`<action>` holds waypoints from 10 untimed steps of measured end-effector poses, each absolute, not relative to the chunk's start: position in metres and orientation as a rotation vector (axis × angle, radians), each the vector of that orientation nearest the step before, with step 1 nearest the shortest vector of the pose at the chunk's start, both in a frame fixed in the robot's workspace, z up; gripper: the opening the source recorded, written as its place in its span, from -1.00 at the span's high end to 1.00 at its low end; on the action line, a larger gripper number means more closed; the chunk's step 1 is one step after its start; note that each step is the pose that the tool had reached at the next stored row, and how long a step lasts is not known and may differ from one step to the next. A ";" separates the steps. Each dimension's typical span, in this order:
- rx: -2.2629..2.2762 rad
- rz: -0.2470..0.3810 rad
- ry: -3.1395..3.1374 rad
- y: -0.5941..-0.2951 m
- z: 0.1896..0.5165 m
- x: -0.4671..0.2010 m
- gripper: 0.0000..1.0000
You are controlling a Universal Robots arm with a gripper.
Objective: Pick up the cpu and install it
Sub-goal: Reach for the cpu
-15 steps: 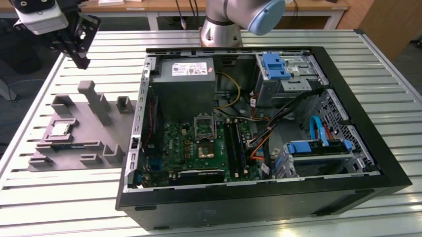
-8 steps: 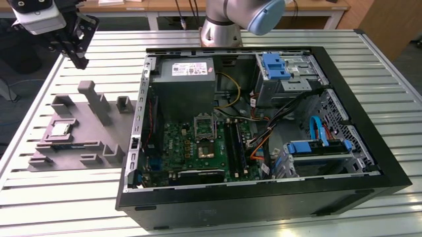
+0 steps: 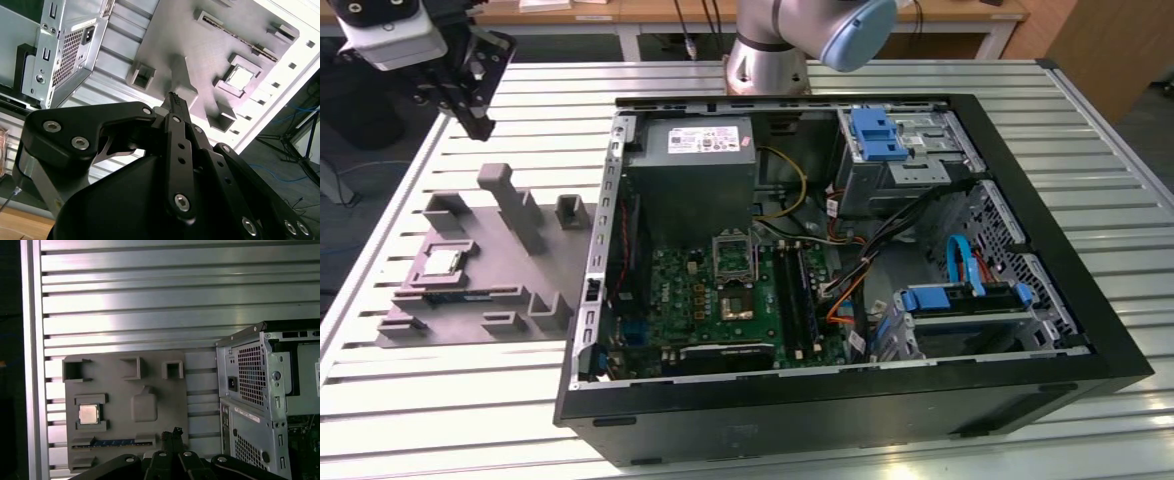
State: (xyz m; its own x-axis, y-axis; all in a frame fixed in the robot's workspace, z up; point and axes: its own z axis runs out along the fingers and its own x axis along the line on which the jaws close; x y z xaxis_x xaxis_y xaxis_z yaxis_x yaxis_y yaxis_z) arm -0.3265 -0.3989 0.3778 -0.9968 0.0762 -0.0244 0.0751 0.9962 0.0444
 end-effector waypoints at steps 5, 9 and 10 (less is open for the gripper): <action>0.118 0.068 3.113 -0.399 0.378 -0.329 0.79; 0.118 0.068 3.113 -0.399 0.378 -0.332 0.79; 0.118 0.068 3.113 -0.399 0.377 -0.332 0.79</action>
State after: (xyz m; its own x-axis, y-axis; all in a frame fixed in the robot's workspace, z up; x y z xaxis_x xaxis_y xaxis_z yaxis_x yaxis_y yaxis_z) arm -0.3321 -0.3990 0.3775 -0.9968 0.0762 -0.0244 0.0750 0.9962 0.0444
